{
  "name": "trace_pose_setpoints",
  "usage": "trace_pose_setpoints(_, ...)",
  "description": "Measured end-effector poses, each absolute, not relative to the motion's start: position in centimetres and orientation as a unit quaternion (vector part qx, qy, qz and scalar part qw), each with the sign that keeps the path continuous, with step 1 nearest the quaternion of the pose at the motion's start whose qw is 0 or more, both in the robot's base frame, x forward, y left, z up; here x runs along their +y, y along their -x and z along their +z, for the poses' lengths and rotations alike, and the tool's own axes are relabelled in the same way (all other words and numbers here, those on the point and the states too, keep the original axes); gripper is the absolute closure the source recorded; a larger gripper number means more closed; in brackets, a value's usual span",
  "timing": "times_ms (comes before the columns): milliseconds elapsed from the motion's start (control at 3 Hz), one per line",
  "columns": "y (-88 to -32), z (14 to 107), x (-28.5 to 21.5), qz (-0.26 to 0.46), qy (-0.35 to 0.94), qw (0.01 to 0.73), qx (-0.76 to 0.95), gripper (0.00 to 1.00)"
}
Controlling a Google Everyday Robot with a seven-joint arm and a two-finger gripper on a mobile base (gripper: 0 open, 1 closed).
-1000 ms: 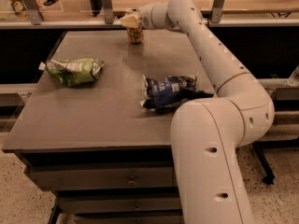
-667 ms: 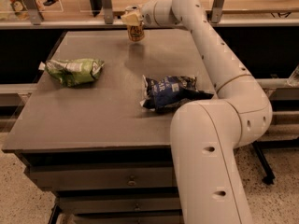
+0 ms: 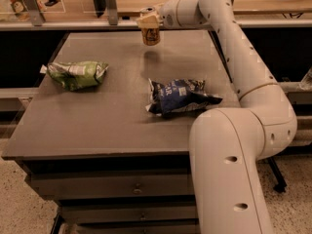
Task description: Move orange can near blue chip bag
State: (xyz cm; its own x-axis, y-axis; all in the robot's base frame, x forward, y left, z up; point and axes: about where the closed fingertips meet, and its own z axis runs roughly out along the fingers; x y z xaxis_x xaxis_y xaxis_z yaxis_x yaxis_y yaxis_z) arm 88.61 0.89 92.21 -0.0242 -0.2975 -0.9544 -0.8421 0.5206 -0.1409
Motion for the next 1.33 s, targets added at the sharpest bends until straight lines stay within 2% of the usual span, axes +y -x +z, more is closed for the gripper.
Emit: trace_pose_setpoints(1333, -82.1, 92.1, -6.1, 0.294, 0.434, 0.517, 0.677, 1.0)
